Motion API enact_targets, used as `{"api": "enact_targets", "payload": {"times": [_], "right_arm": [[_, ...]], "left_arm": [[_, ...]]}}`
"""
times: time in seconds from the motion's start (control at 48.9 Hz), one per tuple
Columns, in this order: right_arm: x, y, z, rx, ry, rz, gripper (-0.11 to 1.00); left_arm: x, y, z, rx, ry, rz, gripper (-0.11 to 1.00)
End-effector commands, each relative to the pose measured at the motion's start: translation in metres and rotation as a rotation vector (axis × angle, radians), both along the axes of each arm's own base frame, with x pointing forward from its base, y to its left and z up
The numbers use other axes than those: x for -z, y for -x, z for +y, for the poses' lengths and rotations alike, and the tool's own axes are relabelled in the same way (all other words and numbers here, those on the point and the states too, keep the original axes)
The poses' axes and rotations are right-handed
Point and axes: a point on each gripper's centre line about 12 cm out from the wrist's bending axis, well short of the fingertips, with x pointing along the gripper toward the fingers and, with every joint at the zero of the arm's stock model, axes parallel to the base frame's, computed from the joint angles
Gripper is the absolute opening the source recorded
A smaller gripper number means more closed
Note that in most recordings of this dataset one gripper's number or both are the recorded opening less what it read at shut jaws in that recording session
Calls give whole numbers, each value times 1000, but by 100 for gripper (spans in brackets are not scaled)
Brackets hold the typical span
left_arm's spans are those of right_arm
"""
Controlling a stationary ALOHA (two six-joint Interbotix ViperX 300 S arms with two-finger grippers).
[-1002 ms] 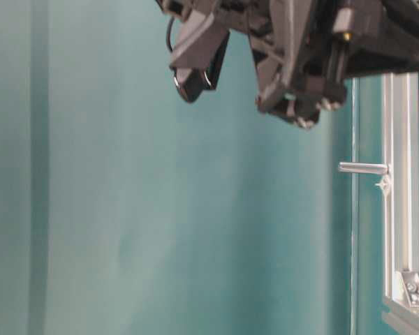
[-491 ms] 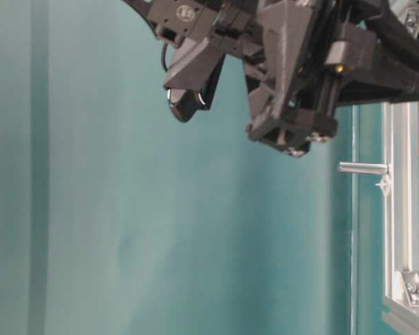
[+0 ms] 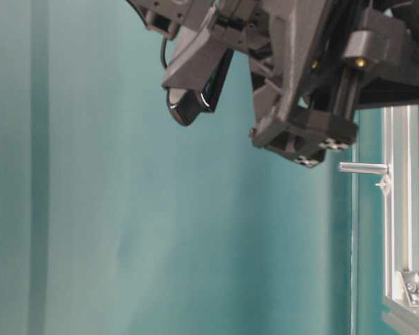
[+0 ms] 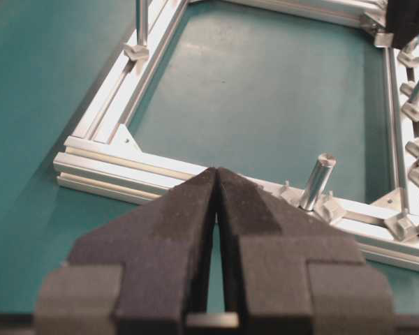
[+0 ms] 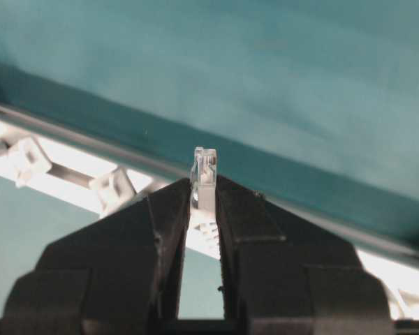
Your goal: Move the cable alternately left and right between 8 closely spaced pins so it hooks onto each one.
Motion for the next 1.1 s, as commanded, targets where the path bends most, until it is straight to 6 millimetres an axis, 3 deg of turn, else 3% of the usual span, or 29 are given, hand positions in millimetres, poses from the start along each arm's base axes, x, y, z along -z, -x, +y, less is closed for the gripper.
{"api": "enact_targets", "payload": {"times": [0.0,0.634,1.084], "right_arm": [[-11,-2,7,5,-17,-33,14],[-15,-2,26,6,-30,-31,14],[-16,-1,29,11,-21,-13,14]], "left_arm": [[-5,-2,0,1,2,-11,0],[-5,-2,0,1,2,-11,0],[-5,-2,0,0,3,-12,0]]}}
